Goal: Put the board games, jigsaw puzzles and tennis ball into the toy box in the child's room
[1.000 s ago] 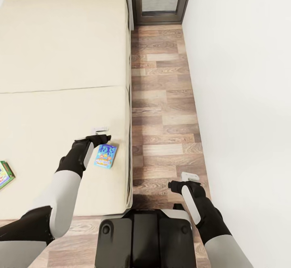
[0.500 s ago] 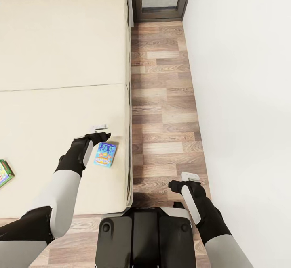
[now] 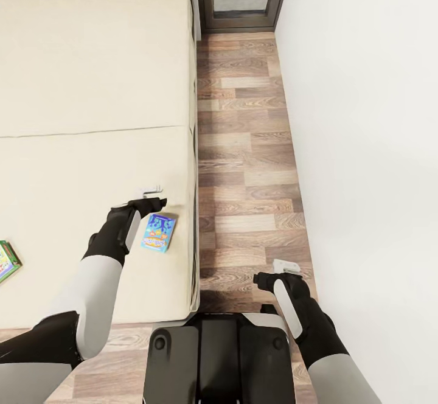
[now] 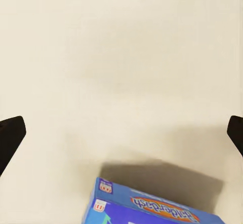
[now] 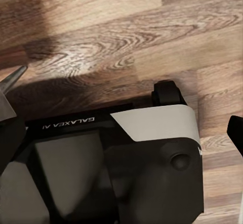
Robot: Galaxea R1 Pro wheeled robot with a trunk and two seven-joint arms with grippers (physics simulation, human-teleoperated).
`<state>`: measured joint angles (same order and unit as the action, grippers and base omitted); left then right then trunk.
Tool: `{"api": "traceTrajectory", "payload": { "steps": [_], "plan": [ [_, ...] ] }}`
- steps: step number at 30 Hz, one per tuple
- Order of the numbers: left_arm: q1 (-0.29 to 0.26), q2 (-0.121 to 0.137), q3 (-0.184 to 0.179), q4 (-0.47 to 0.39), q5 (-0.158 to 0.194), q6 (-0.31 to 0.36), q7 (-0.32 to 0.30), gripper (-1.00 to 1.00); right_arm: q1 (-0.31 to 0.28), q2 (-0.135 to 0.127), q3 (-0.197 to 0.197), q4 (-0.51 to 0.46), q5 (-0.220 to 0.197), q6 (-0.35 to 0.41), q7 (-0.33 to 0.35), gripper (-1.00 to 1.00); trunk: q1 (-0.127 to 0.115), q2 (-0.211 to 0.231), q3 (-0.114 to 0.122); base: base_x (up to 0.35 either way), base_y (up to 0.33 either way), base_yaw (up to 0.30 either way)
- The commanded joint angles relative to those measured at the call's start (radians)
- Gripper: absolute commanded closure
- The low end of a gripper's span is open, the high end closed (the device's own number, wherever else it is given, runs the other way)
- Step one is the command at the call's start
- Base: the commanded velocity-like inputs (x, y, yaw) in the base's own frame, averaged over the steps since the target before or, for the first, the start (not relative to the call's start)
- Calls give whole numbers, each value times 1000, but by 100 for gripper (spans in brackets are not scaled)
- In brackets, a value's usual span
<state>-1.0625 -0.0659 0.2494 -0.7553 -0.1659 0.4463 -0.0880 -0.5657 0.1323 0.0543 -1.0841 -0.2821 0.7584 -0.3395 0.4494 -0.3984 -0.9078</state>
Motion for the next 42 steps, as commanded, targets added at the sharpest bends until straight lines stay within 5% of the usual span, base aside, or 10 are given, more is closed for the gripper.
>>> {"api": "traceTrajectory", "payload": {
  "steps": [1,22,42],
  "plan": [
    [-1,-2,7,-2,-10,4,-9,-100,0,0,1,-1,-11,2,-10,-100,1,-2,-1,0,0,0],
    [-1,4,4,-2,-11,3,-10,-100,0,2,5,-7,-21,3,-9,-100,1,-2,-2,0,0,0],
    [-1,5,1,-2,-11,3,-12,-100,0,3,5,-5,-22,2,-9,-100,1,-2,-29,-69,0,0]
  ]
}}
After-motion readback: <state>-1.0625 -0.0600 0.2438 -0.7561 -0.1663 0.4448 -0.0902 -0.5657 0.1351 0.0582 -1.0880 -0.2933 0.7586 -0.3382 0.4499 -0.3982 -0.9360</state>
